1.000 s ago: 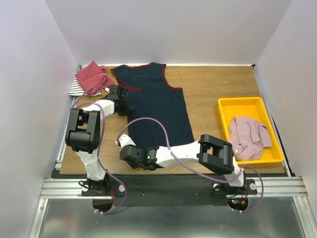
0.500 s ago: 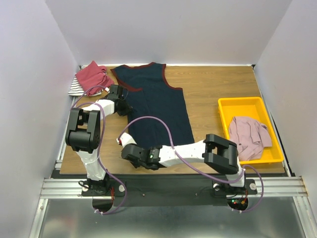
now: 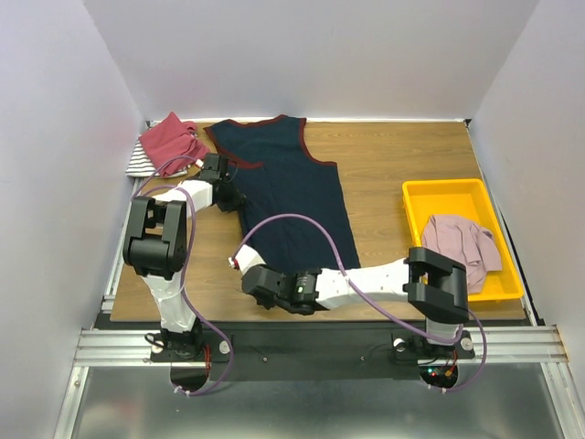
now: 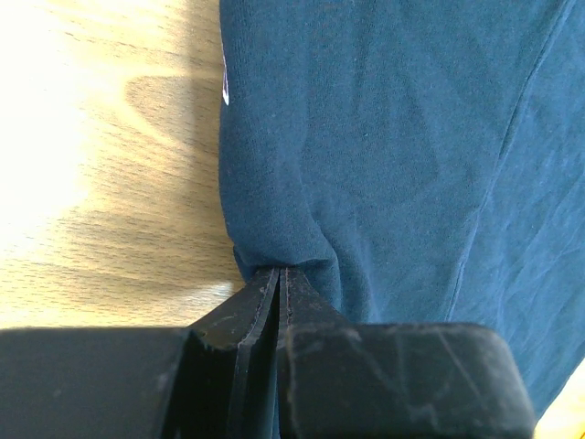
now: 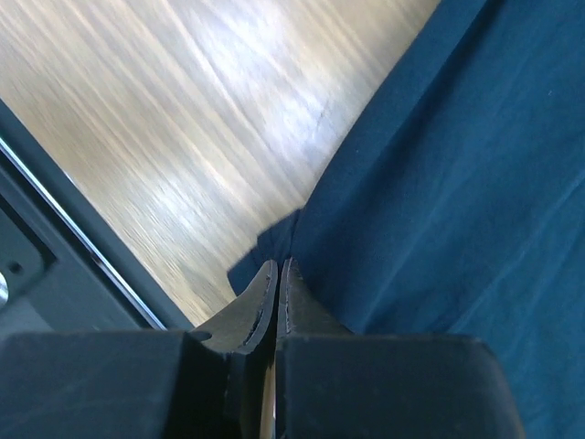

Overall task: Fold and stack the tank tops
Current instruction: Fold the tank top

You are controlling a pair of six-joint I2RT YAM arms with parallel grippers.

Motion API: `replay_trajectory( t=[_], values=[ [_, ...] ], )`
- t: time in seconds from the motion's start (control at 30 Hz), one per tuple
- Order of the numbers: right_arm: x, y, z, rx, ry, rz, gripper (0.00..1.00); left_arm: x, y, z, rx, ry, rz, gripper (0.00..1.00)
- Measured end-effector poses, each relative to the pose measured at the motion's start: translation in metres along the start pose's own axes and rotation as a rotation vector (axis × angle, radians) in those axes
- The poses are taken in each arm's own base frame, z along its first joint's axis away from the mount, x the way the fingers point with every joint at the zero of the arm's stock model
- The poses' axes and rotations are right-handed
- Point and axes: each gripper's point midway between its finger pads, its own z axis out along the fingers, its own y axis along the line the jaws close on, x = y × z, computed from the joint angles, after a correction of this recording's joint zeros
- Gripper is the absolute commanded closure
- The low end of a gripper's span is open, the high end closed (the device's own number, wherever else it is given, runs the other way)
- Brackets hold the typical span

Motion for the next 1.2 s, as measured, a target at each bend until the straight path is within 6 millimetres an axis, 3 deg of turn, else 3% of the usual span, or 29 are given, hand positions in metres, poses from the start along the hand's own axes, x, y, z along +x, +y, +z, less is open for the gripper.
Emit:
replay_trajectory(
  t=[0.1, 0.3, 0.5, 0.57, 0.67, 0.83, 0.93, 1.07, 1.2],
  values=[
    [0.012, -0.001, -0.002, -0.004, 0.020, -0.035, 0.99, 0.000, 0.000, 0.001, -0.001, 0.007, -0.001, 0.87],
    [0.022, 0.012, -0.006, -0.024, 0.025, -0.110, 0.78, 0.005, -0.003, 0.000, 0.011, 0.033, -0.001, 0.87],
    [0.048, 0.050, -0.018, -0.161, 0.080, -0.166, 0.62, 0.000, -0.007, 0.003, 0.022, 0.016, 0.000, 0.87],
    [0.058, 0.061, -0.024, -0.206, 0.099, -0.183, 0.61, -0.001, -0.007, 0.003, 0.023, 0.014, 0.000, 0.87],
    [0.064, 0.063, -0.031, -0.225, 0.114, -0.181, 0.62, -0.002, -0.007, 0.004, 0.025, 0.011, -0.001, 0.87],
    [0.042, 0.043, -0.046, -0.155, 0.046, -0.108, 0.61, -0.002, -0.007, 0.003, 0.028, 0.010, 0.002, 0.77],
    [0.009, 0.021, -0.058, -0.103, -0.036, -0.007, 0.60, -0.003, -0.008, 0.000, 0.036, 0.011, 0.018, 0.68],
    [-0.029, -0.027, -0.066, -0.003, -0.127, 0.163, 0.60, -0.005, -0.011, -0.011, 0.051, 0.005, 0.047, 0.63],
    [-0.039, -0.076, -0.056, 0.091, -0.135, 0.306, 0.60, -0.022, -0.029, -0.045, 0.110, -0.059, 0.073, 0.63]
  ],
)
